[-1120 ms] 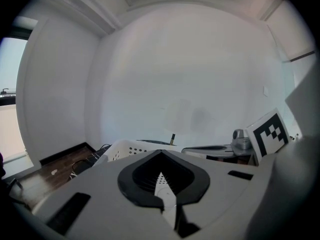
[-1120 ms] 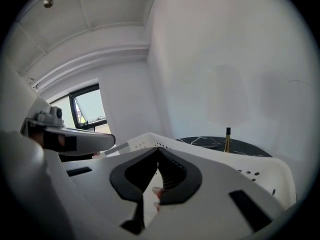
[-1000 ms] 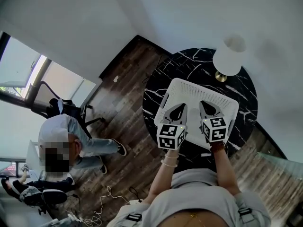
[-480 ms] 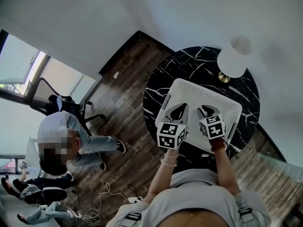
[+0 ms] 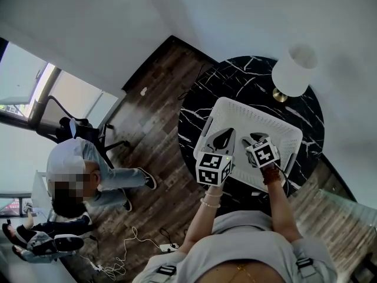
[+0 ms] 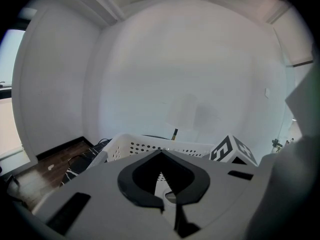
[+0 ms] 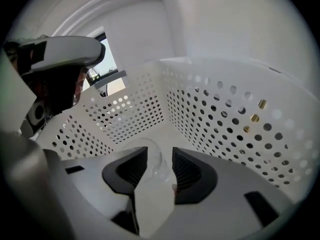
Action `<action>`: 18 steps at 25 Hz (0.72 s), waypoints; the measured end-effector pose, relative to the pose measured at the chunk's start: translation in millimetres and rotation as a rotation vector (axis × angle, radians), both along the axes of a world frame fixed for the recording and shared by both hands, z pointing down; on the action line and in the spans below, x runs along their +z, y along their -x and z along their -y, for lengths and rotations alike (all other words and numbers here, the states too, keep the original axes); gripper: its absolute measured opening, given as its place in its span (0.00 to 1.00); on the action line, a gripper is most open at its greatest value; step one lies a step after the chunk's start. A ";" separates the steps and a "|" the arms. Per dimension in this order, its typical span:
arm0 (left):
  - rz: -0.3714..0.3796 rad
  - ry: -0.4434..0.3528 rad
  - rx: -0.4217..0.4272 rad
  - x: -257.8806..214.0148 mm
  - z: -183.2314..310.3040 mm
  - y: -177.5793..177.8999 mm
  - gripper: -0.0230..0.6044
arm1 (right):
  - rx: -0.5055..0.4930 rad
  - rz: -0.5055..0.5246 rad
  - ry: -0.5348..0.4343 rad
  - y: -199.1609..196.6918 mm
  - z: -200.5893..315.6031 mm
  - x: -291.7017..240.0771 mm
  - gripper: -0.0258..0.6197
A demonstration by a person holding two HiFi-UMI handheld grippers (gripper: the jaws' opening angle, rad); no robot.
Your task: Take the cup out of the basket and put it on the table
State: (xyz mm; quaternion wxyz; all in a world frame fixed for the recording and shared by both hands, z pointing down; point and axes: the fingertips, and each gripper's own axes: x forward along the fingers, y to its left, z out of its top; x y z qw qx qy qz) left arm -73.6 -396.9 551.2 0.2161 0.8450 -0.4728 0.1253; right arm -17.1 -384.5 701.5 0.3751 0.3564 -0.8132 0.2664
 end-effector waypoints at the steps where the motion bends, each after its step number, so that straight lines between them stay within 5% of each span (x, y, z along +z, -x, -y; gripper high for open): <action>1: -0.001 0.000 0.000 0.0 -0.2 -0.3 0.05 | -0.007 -0.010 0.008 -0.2 -0.2 2.9 0.25; 7: -0.002 -0.001 0.005 -0.2 -2.2 -0.7 0.05 | -0.039 -0.055 0.060 3.3 0.2 11.3 0.25; 11: -0.003 -0.001 0.004 -0.7 -2.5 -0.1 0.05 | -0.086 -0.139 0.193 3.7 -13.7 21.4 0.25; 18: -0.010 -0.002 0.004 -1.8 -4.6 -0.6 0.05 | -0.112 -0.260 0.191 -5.5 -12.5 38.7 0.24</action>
